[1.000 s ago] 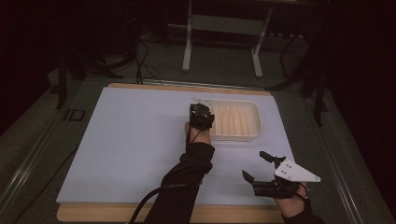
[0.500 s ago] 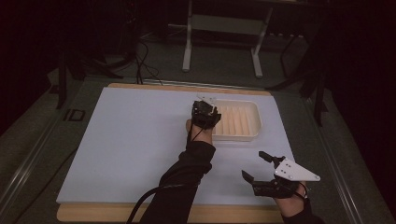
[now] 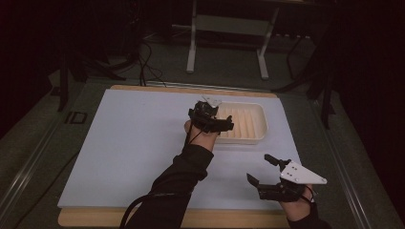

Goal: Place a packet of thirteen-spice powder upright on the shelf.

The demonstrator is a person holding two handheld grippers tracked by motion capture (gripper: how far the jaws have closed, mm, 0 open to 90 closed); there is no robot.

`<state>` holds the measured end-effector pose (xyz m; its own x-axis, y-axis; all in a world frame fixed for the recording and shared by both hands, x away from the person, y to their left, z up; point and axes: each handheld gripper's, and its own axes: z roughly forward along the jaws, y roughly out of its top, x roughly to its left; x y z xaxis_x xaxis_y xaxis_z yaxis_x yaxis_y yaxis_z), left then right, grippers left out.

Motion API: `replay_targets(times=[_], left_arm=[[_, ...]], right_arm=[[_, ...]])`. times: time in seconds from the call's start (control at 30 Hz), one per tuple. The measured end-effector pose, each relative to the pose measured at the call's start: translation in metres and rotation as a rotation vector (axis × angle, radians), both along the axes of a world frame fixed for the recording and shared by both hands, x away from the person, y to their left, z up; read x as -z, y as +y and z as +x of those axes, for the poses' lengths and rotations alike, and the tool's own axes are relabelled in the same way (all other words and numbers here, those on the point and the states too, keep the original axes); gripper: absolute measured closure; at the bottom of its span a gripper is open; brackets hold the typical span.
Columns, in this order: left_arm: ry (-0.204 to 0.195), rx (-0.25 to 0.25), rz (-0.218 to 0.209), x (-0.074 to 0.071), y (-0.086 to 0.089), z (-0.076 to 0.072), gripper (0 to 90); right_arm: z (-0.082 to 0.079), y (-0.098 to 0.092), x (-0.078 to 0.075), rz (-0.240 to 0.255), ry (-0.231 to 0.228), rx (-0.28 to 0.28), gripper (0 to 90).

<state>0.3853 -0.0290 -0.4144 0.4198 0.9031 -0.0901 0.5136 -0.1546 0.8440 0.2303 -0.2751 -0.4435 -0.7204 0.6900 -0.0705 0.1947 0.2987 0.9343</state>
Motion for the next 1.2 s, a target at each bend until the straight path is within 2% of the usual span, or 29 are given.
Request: replay_targets(times=[0.13, 0.2, 0.3, 0.47, 0.5, 0.73, 0.9, 1.2], left_arm=[[-0.039, 0.050, -0.001, -0.003, 0.004, -0.010, 0.8], [-0.069, 0.079, -0.030, -0.005, 0.007, -0.016, 0.8], [-0.078, 0.118, -0.054, -0.007, 0.013, -0.023, 0.9], [-0.083, 0.212, -0.078, -0.007, 0.027, -0.041, 0.9], [-0.083, 0.212, -0.078, -0.007, 0.027, -0.041, 0.9], [-0.085, 0.273, -0.101, -0.006, 0.044, -0.070, 0.9], [-0.120, 0.296, -0.094, -0.010, 0.055, -0.089, 0.9], [-0.133, 0.341, -0.089, -0.014, 0.071, -0.116, 0.9]], right_arm=[[0.001, 0.001, 0.001, -0.001, 0.008, -0.003, 13.1], [0.001, 0.002, 0.001, -0.003, 0.009, -0.005, 13.1], [0.001, 0.003, 0.001, -0.004, 0.011, -0.007, 13.1], [0.002, 0.003, 0.002, -0.008, 0.015, -0.007, 13.2], [0.002, 0.003, 0.002, -0.008, 0.015, -0.007, 13.2], [0.002, 0.004, 0.002, -0.006, 0.025, -0.007, 13.2], [0.002, 0.004, 0.001, 0.002, 0.026, -0.007, 13.2], [0.002, 0.006, 0.002, -0.002, 0.032, -0.012, 13.3]])
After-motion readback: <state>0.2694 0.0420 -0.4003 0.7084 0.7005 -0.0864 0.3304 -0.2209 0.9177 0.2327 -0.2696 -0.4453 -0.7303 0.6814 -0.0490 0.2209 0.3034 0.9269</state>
